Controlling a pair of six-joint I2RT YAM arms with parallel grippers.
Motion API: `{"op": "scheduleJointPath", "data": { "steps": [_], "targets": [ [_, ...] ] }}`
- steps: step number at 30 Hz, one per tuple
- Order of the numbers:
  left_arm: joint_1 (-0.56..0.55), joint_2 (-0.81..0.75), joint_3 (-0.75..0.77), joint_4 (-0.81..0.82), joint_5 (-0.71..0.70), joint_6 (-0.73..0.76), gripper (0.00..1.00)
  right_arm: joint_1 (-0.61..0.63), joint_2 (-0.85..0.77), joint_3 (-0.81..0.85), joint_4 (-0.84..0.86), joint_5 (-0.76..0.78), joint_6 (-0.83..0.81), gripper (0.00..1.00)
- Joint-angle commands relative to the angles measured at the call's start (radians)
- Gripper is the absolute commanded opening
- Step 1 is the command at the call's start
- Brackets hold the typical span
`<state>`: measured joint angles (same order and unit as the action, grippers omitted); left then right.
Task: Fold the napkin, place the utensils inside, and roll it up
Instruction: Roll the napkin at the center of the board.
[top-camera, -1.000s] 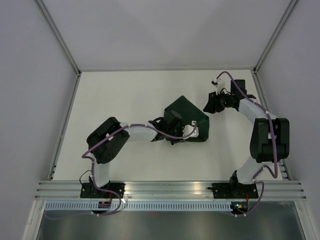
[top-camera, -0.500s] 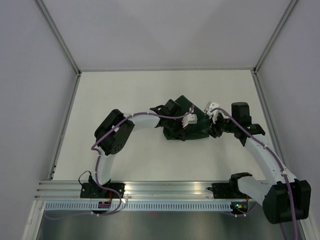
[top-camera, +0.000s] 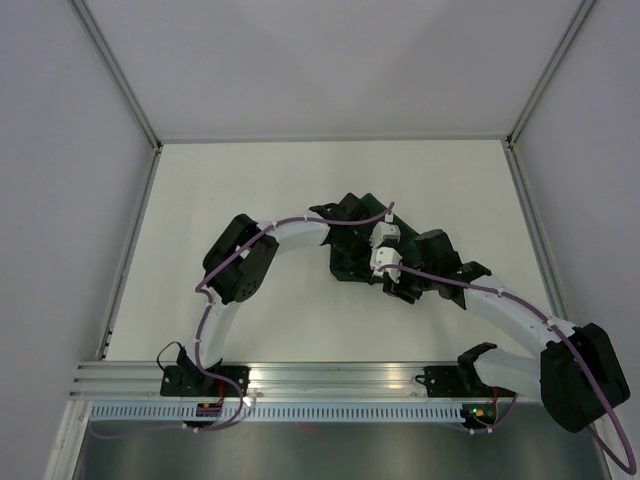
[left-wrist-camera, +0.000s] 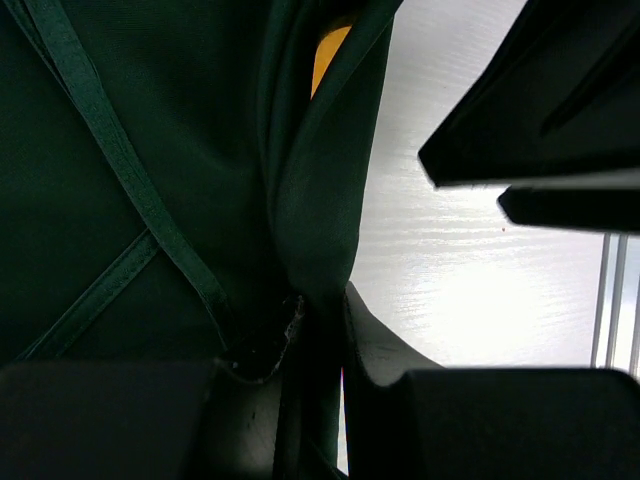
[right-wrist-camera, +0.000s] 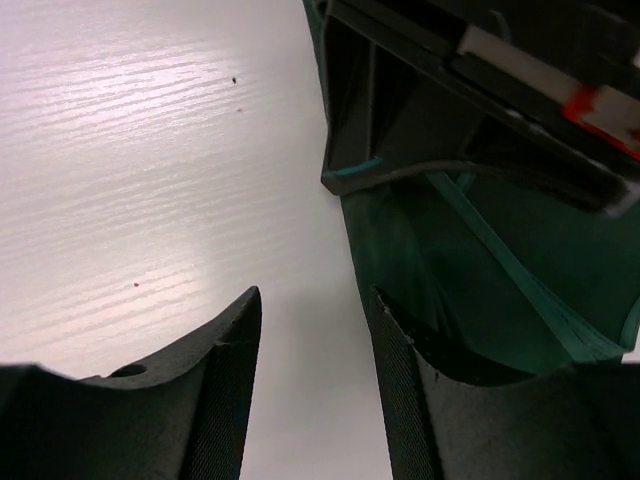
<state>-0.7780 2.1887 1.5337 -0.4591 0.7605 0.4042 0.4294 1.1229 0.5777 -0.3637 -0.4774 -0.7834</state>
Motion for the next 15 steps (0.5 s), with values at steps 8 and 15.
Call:
{"op": "scheduleJointPath", "data": {
  "steps": [8,15],
  "targets": [
    [0.002,0.089,0.019,-0.128,-0.024,-0.024,0.02,0.164,0.109,-0.036,0.236,0.198,0.006,0.54],
    [0.003,0.092,0.025,-0.135,-0.020,-0.022,0.02,0.177,0.158,-0.029,0.281,0.240,0.007,0.54]
  ]
}}
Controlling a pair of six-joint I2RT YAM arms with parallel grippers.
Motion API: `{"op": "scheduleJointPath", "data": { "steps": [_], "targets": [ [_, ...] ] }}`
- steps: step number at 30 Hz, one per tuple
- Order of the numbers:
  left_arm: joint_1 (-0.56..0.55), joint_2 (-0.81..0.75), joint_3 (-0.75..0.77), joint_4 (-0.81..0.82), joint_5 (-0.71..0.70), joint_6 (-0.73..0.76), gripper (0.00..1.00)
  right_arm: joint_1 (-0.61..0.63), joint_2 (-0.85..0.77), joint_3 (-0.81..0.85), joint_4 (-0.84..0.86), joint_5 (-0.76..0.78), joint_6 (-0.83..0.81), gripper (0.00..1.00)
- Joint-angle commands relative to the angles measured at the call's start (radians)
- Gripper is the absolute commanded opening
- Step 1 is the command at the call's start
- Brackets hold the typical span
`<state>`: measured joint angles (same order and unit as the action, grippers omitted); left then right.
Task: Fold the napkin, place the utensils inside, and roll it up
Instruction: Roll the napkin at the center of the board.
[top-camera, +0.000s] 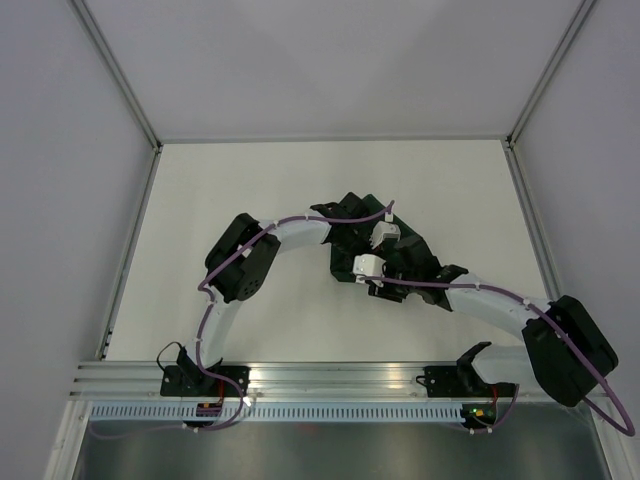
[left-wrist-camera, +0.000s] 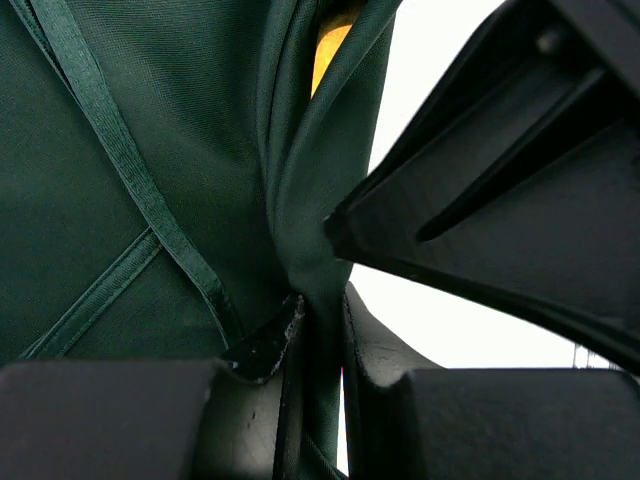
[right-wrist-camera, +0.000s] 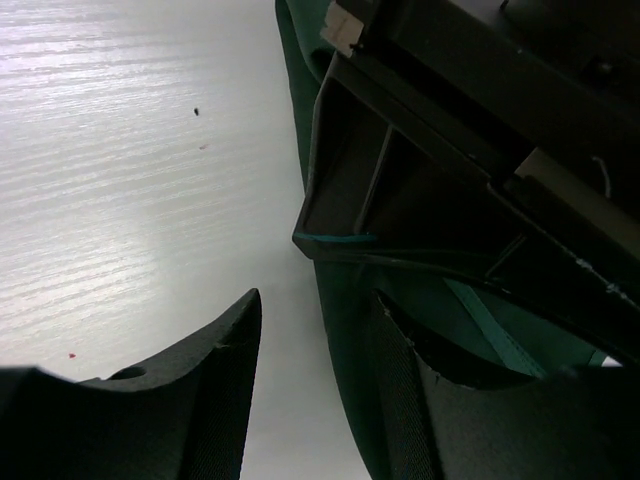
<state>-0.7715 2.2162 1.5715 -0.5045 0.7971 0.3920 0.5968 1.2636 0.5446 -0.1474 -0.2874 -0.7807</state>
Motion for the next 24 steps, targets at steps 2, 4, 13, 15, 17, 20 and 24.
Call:
{"op": "scheduleJointPath", "data": {
  "steps": [2,4,13,15,17,20,24],
  "targets": [
    [-0.003,0.066,-0.013,-0.092,-0.053,-0.008,0.02,0.011,0.032,0.003,0.068,0.054,0.001,0.53],
    [-0.003,0.069,-0.013,-0.094,-0.053,-0.008,0.02,0.009,0.046,0.003,0.065,0.051,0.000,0.53],
    [0.006,0.056,-0.013,-0.092,-0.044,-0.022,0.11,0.009,0.066,-0.003,0.069,0.060,0.000,0.38],
    [0.009,0.051,-0.014,-0.089,-0.038,-0.027,0.15,0.009,0.069,-0.005,0.068,0.056,-0.002,0.35],
    [0.017,0.046,-0.016,-0.082,-0.035,-0.041,0.21,0.011,0.075,-0.008,0.062,0.053,-0.003,0.28],
    [0.034,0.036,-0.018,-0.059,-0.006,-0.073,0.28,0.009,0.082,-0.006,0.048,0.047,-0.005,0.19],
    [0.067,0.016,-0.027,-0.005,0.043,-0.139,0.30,0.006,0.091,-0.005,0.031,0.034,0.000,0.15]
  ]
}}
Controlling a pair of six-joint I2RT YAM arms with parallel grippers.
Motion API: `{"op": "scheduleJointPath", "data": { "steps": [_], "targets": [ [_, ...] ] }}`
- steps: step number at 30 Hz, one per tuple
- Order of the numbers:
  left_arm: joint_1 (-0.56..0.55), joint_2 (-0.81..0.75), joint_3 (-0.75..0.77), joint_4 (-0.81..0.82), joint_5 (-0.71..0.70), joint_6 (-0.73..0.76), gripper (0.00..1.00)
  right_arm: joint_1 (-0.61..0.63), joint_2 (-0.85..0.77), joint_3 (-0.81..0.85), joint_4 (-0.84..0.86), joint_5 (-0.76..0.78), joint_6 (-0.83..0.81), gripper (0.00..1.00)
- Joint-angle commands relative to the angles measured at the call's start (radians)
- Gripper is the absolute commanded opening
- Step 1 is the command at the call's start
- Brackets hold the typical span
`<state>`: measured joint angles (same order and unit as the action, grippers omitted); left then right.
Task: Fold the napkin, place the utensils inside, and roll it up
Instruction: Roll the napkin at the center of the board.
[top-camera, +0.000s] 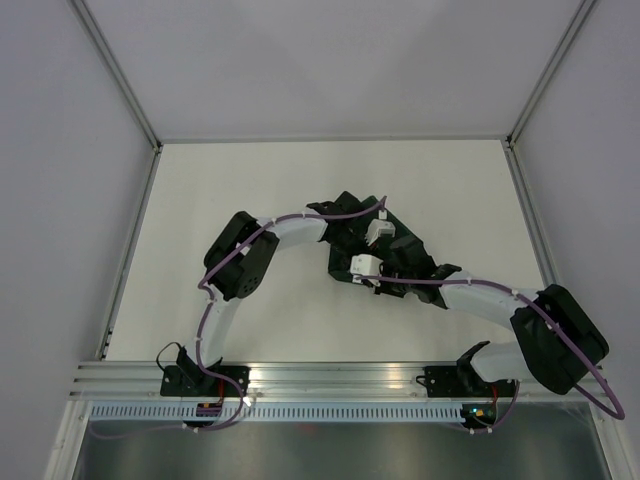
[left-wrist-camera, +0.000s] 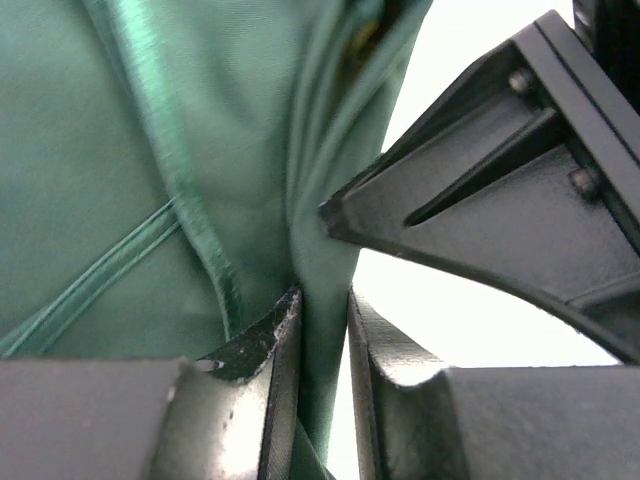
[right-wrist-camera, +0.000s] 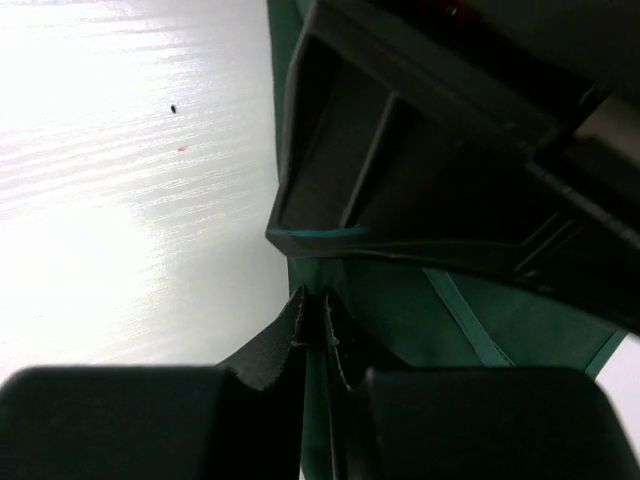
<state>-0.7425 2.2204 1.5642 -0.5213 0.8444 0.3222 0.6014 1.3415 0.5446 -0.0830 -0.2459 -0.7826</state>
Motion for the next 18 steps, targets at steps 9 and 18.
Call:
{"op": "scheduleJointPath", "data": {
  "steps": [9,18],
  "targets": [
    [0.072,-0.019,-0.018,0.092,0.056,-0.166,0.31,-0.054,0.073,0.038,-0.093,-0.105,0.005,0.11],
    [0.120,-0.109,-0.156,0.335,0.099,-0.349,0.34,-0.178,0.215,0.222,-0.343,-0.288,-0.055,0.07]
  ]
}}
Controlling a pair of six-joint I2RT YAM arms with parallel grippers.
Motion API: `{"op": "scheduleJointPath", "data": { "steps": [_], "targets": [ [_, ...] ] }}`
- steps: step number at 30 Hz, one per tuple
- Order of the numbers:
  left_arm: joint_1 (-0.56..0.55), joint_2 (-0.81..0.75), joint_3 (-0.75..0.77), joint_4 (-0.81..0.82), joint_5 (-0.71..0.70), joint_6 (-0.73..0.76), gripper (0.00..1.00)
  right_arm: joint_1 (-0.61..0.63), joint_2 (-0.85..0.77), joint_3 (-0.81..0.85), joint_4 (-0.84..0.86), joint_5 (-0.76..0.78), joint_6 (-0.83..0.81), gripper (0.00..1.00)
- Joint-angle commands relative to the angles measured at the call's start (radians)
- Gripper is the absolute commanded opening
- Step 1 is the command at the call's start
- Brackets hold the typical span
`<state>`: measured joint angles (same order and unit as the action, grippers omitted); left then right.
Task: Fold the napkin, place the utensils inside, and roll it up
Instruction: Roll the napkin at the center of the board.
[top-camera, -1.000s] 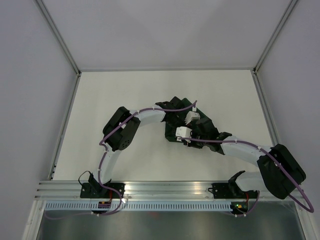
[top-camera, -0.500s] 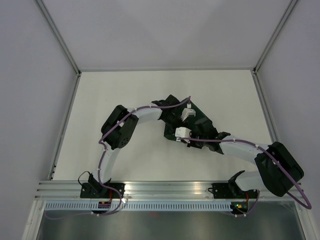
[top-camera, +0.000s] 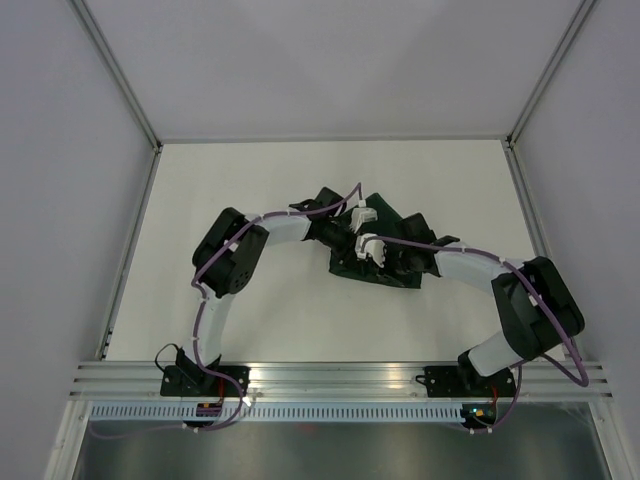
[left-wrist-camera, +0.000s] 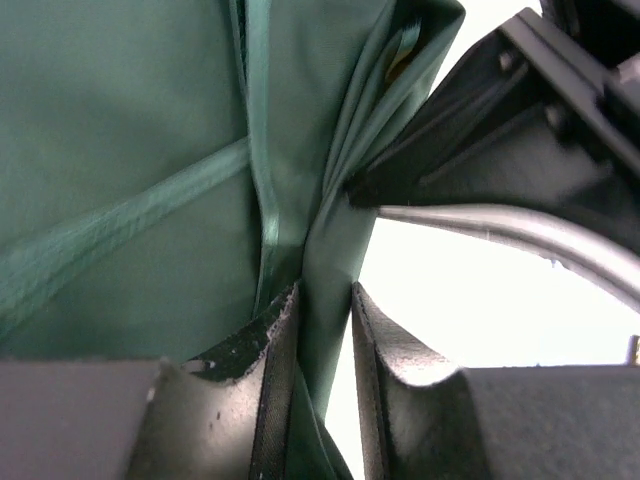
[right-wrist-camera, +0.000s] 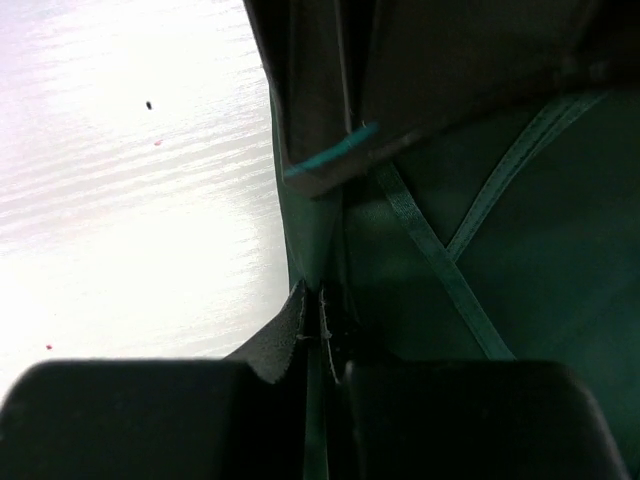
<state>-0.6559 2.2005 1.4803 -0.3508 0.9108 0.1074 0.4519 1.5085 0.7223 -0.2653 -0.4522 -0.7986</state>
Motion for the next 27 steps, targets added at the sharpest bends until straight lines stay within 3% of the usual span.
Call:
{"op": "scheduleJointPath", "data": {
  "steps": [1,8,14,17,20,27],
  "targets": [
    [0.041,-0.108,-0.098,0.221,0.039,-0.162,0.34,-0.036,0.062,0.058,-0.178,-0.110,-0.050,0.07],
    [0.128,-0.249,-0.306,0.633,0.030,-0.405,0.35,-0.093,0.197,0.199,-0.331,-0.207,-0.102,0.05],
    [0.139,-0.450,-0.521,0.962,-0.137,-0.463,0.33,-0.122,0.350,0.328,-0.479,-0.259,-0.154,0.04],
    [0.131,-0.577,-0.654,1.088,-0.269,-0.398,0.33,-0.139,0.429,0.400,-0.549,-0.287,-0.171,0.04],
    [0.102,-0.675,-0.750,1.139,-0.390,-0.220,0.35,-0.162,0.496,0.460,-0.609,-0.315,-0.186,0.03],
    [-0.140,-0.714,-0.772,1.007,-0.711,0.292,0.40,-0.196,0.610,0.546,-0.690,-0.345,-0.189,0.02]
  ]
}}
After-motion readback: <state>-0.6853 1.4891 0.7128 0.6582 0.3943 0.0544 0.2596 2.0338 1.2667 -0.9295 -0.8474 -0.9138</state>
